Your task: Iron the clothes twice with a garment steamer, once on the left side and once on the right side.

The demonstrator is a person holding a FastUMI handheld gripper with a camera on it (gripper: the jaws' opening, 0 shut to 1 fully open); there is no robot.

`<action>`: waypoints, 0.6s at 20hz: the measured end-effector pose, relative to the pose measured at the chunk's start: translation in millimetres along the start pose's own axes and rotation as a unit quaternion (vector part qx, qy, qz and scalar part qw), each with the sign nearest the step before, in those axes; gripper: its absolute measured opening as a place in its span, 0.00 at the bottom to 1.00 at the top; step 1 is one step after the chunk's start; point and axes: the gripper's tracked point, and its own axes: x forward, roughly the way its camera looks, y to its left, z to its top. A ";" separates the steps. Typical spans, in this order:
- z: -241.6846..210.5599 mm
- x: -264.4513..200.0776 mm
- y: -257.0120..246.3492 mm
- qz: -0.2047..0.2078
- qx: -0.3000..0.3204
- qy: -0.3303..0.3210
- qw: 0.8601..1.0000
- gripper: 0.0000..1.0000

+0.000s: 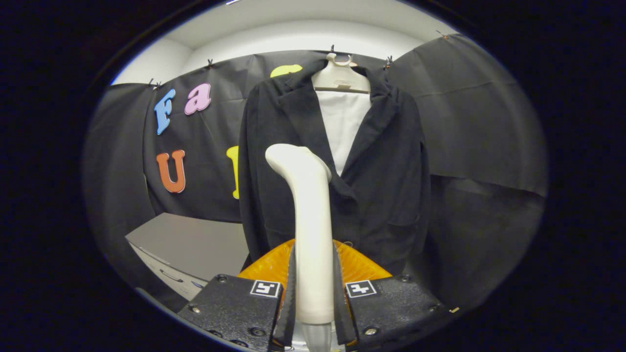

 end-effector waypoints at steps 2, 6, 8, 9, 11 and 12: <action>-7.1 -2.2 0.1 -0.001 0.000 0.013 1.000 0.35; -19.5 -7.9 -1.1 -0.004 -0.001 0.040 0.999 0.36; -22.7 -7.0 -1.4 -0.007 0.002 0.051 0.999 0.36; -25.9 -7.9 -1.8 -0.008 0.003 0.057 0.998 0.35; -30.3 -8.8 -2.3 -0.010 0.005 0.068 0.998 0.35; -32.7 -8.8 -2.9 -0.011 0.005 0.073 0.997 0.35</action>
